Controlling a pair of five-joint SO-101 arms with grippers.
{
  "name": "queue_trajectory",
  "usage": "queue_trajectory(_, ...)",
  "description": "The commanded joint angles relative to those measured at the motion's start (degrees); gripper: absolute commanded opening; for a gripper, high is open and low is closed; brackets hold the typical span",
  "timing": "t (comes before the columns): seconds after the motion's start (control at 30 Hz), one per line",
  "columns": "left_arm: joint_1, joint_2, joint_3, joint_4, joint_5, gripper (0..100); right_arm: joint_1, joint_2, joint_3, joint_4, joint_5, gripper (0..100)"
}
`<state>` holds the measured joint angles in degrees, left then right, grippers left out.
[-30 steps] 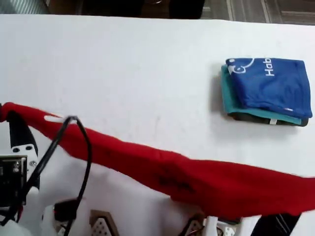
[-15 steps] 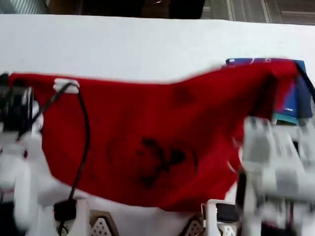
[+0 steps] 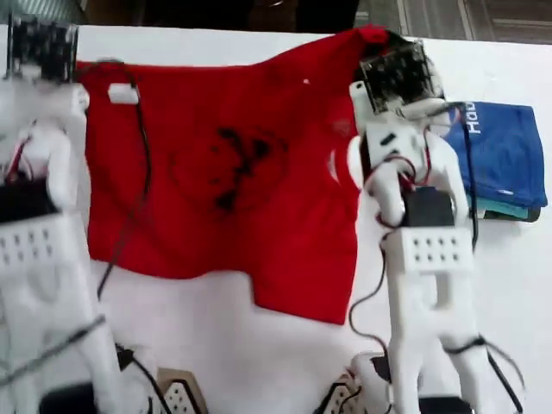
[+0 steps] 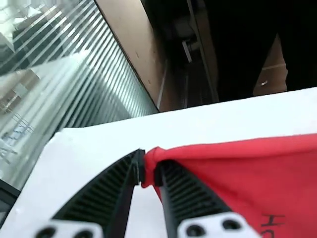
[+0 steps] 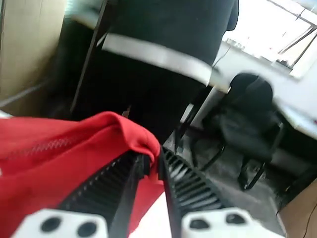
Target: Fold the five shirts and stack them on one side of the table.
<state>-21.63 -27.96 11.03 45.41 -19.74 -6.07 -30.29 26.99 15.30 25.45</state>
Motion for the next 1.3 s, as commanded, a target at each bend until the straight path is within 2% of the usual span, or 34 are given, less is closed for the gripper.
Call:
queue_trajectory(0.0, 0.09, 8.97, -10.77, 4.31, 0.70, 3, -0.04, 3.12, -0.35, -0.84, 0.09, 2.1)
queue_trajectory(0.13, 0.09, 19.08, -14.90, 10.37, 0.70, 3, -0.31, 4.35, -0.35, 6.90, 0.09, 2.1)
queue_trajectory(0.3, 0.09, 28.48, -15.52, 12.22, 0.70, 3, -0.40, 4.62, -0.18, 14.73, 0.09, 2.1)
queue_trajectory(0.63, 0.09, 31.56, -16.40, 14.15, 0.62, 3, -0.40, 4.09, -0.35, 20.62, 0.09, 2.1)
queue_trajectory(0.8, -0.09, 31.56, -24.57, 25.58, 0.62, 3, 0.40, 1.19, -3.34, 25.80, -0.26, 2.1)
queue_trajectory(1.1, 0.97, 31.56, -57.01, 56.62, 0.62, 3, 1.10, -22.20, -9.41, 35.21, 0.00, 2.0)
queue_trajectory(1.27, -1.05, 24.97, -57.36, 57.05, 0.09, 3, 1.80, -32.57, -9.32, 36.26, 0.97, 2.0)
